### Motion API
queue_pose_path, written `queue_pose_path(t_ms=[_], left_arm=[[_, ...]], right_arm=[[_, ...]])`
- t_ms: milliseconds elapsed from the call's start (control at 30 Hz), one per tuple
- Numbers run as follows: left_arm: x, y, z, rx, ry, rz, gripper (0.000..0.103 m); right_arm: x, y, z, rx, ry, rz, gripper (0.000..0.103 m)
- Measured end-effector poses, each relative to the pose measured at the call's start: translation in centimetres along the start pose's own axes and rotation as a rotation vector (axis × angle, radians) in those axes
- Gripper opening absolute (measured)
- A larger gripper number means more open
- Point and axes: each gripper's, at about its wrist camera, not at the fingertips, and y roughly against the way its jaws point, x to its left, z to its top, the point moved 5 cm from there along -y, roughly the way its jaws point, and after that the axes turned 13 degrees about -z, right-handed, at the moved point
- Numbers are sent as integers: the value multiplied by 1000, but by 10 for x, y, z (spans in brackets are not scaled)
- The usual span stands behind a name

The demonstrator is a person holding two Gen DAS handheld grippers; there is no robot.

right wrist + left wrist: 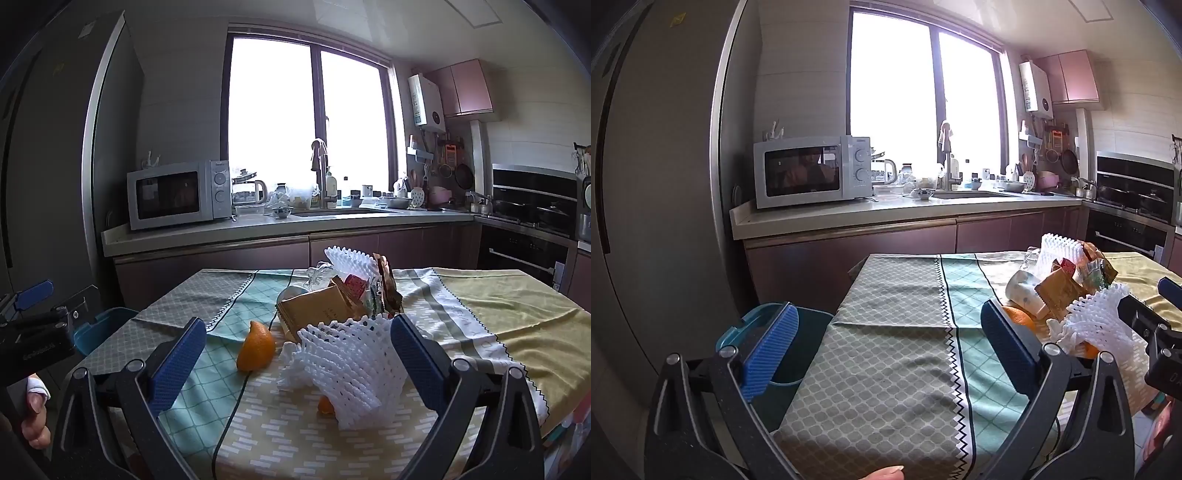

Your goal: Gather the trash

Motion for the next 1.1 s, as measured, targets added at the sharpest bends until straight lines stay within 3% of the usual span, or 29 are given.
queue_pose_path(t_ms=[1100], left_arm=[[1,7,3,-7,2,17,97]], right_arm=[[-3,0,-1,7,-3,4,97]])
